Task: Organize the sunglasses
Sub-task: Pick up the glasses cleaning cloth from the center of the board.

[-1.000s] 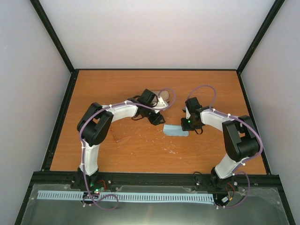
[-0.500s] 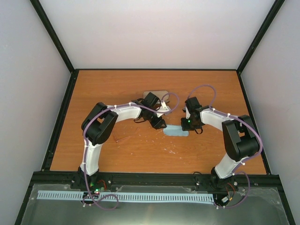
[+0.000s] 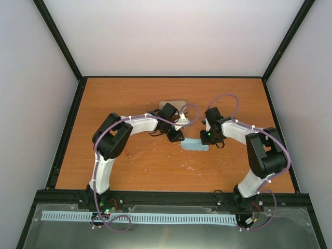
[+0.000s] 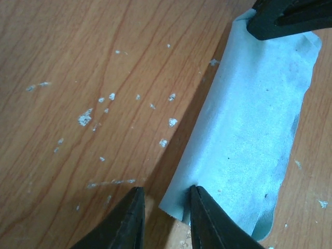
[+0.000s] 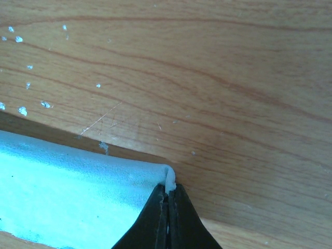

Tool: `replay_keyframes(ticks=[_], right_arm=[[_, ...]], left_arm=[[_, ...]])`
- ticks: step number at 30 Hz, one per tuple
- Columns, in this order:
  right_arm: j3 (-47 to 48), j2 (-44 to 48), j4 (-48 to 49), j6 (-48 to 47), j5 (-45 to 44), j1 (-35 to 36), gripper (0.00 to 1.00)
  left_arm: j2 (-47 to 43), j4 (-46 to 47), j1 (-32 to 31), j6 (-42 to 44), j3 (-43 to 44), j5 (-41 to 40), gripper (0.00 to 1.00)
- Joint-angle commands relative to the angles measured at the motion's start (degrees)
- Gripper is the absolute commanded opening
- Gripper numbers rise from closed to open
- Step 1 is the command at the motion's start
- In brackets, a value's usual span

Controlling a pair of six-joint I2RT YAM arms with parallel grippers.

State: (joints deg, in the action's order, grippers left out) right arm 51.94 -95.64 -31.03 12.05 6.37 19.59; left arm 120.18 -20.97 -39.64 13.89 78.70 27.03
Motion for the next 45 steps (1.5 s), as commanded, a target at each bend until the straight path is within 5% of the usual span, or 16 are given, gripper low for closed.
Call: replay_keyframes(ticks=[1, 6, 11, 24, 45], right_arm=[[-0.5, -1.7, -1.5, 0.9, 0.2, 0.5, 0.03], [-0.2, -2.0, -1.3, 1.2, 0.5, 0.5, 0.03], [-0.2, -1.9, -1.4, 1.3, 0.5, 0.5, 0.03], [4.9, -3.8, -1.6, 0.5, 0.0, 0.5, 0.03], [30.5, -17.7, -6.4, -3.6, 0.0, 2.8, 0.03]], left_arm=[[0.6, -0.5, -0.5, 0.4, 0.8, 1.4, 0.26], [0.2, -0.6, -0.6, 0.5, 0.3, 1.3, 0.18], [0.0, -0.7, -0.7, 0.8, 0.0, 1.8, 0.01], [-2.9, 0.5, 0.6, 2.0, -1.1, -2.9, 0.01], [-8.3, 1.7, 9.3, 1.7, -0.3, -7.5, 0.01]])
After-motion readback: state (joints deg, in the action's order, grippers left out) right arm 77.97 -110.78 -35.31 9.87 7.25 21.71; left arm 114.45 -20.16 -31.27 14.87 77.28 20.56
